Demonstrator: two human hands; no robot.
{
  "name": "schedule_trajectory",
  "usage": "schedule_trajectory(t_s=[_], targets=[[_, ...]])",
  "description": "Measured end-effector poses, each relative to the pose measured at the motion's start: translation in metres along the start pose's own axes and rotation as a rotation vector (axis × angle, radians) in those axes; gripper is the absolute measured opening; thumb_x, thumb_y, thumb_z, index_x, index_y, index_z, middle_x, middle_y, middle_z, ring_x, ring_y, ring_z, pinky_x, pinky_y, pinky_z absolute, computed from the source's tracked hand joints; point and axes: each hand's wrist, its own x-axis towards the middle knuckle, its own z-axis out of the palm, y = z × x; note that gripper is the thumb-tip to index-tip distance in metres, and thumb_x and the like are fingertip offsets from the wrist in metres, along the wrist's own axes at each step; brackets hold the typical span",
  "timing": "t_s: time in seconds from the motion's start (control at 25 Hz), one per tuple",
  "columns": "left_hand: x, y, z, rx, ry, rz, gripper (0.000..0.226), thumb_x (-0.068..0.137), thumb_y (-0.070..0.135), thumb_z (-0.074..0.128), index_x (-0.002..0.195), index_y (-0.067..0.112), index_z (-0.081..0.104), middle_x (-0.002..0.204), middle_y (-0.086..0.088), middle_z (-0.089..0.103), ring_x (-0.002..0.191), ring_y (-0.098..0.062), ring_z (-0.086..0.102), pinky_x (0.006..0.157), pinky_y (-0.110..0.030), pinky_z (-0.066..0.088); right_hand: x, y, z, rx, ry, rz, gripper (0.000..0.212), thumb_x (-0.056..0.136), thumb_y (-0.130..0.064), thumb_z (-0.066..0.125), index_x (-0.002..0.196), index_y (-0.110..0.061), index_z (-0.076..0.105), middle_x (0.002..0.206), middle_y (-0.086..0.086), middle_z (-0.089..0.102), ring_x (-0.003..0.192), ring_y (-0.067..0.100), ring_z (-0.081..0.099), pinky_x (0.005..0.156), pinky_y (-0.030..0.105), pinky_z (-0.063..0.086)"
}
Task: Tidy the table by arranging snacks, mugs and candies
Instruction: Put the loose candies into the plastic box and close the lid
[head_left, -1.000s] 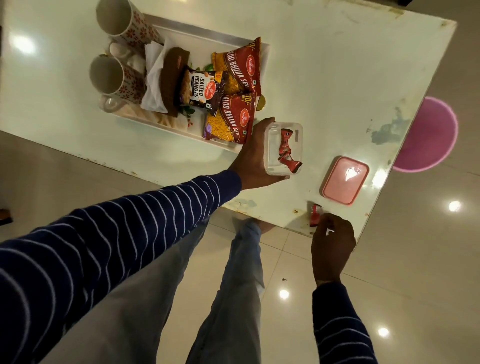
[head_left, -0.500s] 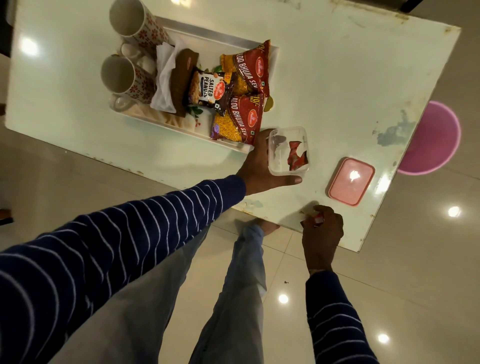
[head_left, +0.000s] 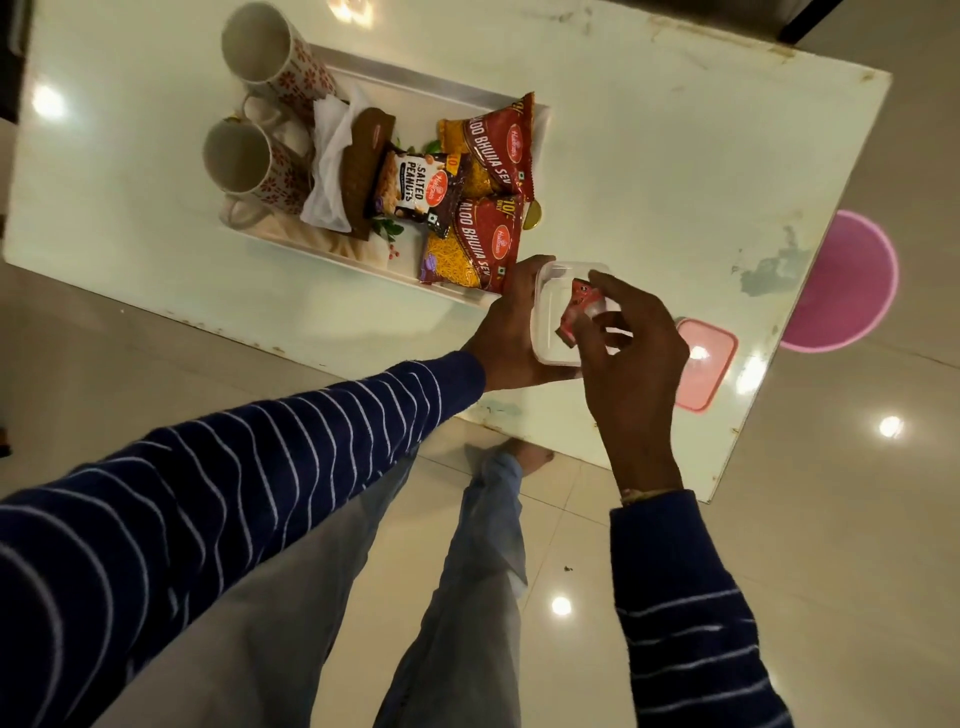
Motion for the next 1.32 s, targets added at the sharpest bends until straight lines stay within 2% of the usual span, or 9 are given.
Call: schedule_trajectory(t_s=[0.12, 0.24, 0.36, 0.64, 0.72, 0.84, 1.04, 1.12, 1.32], targets=[[-0.002, 0.002, -0.004, -0.027, -0.002, -0.019, 0.118, 0.056, 0.027, 0.095, 0.144, 0.015, 0.018, 0.14, -0.008, 0.042, 0.124, -0.022, 0.053, 0.093, -0.032, 0.056, -0.002, 0.024, -0.002, -0.107, 0.142, -0.079, 0.027, 0.094, -0.021, 0.067, 0.12, -0.013, 0.066, 0.117, 0.004, 0.064, 0.101, 0.019, 0.063, 0.087, 0.032, 0.054], [-0.005, 0.001, -0.01, -0.031, 0.01, 0.003, 0.117, 0.054, 0.028, 0.096, 0.142, 0.015, 0.019, 0.137, 0.009, 0.041, 0.122, -0.005, 0.051, 0.092, -0.024, 0.055, -0.005, 0.072, -0.022, -0.229, 0.321, 0.229, 0.05, 0.088, -0.026, 0.07, 0.133, -0.01, 0.055, 0.128, 0.014, 0.056, 0.114, 0.03, 0.057, 0.102, 0.039, 0.045], [-0.009, -0.001, -0.007, -0.051, 0.04, 0.022, 0.117, 0.053, 0.027, 0.097, 0.14, 0.014, 0.02, 0.132, 0.027, 0.035, 0.121, 0.003, 0.049, 0.091, -0.03, 0.057, -0.009, 0.114, -0.035, -0.404, 0.154, 0.551, 0.082, 0.084, -0.037, 0.074, 0.147, -0.005, 0.033, 0.144, 0.021, 0.038, 0.131, 0.042, 0.04, 0.105, 0.051, 0.038], [-0.014, -0.003, -0.003, -0.126, 0.057, -0.042, 0.11, 0.06, 0.017, 0.094, 0.14, 0.011, 0.019, 0.132, 0.014, 0.038, 0.121, 0.007, 0.048, 0.091, -0.023, 0.055, 0.002, 0.145, -0.036, -0.355, 0.123, 0.605, 0.09, 0.071, -0.035, 0.086, 0.143, -0.013, 0.036, 0.141, 0.018, 0.041, 0.129, 0.039, 0.041, 0.099, 0.052, 0.043], [-0.015, -0.002, -0.005, -0.132, 0.048, -0.044, 0.107, 0.061, 0.016, 0.093, 0.139, 0.01, 0.02, 0.133, 0.01, 0.04, 0.121, 0.01, 0.046, 0.091, -0.019, 0.053, 0.007, 0.147, -0.038, -0.196, 0.144, 0.7, 0.084, 0.067, -0.03, 0.089, 0.135, -0.012, 0.043, 0.137, 0.015, 0.047, 0.123, 0.034, 0.048, 0.099, 0.049, 0.048], [-0.016, 0.0, -0.005, -0.097, 0.008, -0.02, 0.111, 0.058, 0.02, 0.095, 0.14, 0.01, 0.022, 0.136, 0.003, 0.04, 0.121, 0.004, 0.048, 0.092, -0.023, 0.054, 0.013, 0.146, -0.048, 0.038, 0.139, 0.749, 0.043, 0.08, -0.027, 0.078, 0.112, -0.003, 0.062, 0.106, 0.012, 0.066, 0.092, 0.028, 0.059, 0.087, 0.044, 0.055], [-0.014, -0.002, -0.006, -0.09, 0.042, 0.0, 0.113, 0.056, 0.025, 0.096, 0.14, 0.013, 0.022, 0.133, 0.011, 0.04, 0.12, 0.004, 0.05, 0.089, -0.022, 0.055, 0.007, 0.117, -0.054, -0.11, 0.276, 0.406, 0.019, 0.08, -0.033, 0.061, 0.079, -0.016, 0.054, 0.068, -0.003, 0.054, 0.063, 0.02, 0.052, 0.062, 0.033, 0.043], [-0.014, -0.002, -0.005, -0.065, 0.049, 0.002, 0.113, 0.055, 0.027, 0.096, 0.14, 0.017, 0.022, 0.132, 0.015, 0.039, 0.12, 0.005, 0.05, 0.087, -0.017, 0.054, 0.005, 0.113, -0.045, -0.22, 0.239, 0.326, 0.017, 0.086, -0.031, 0.064, 0.083, -0.016, 0.055, 0.073, 0.002, 0.057, 0.065, 0.023, 0.054, 0.063, 0.031, 0.043], [-0.017, -0.004, -0.007, 0.007, 0.007, 0.027, 0.118, 0.054, 0.032, 0.095, 0.144, 0.021, 0.019, 0.139, 0.008, 0.035, 0.125, 0.009, 0.041, 0.092, -0.014, 0.05, 0.002, 0.115, -0.034, 0.456, 0.064, 0.681, 0.015, 0.091, -0.014, 0.068, 0.106, -0.012, 0.068, 0.1, 0.003, 0.069, 0.099, 0.024, 0.066, 0.08, 0.034, 0.059]])
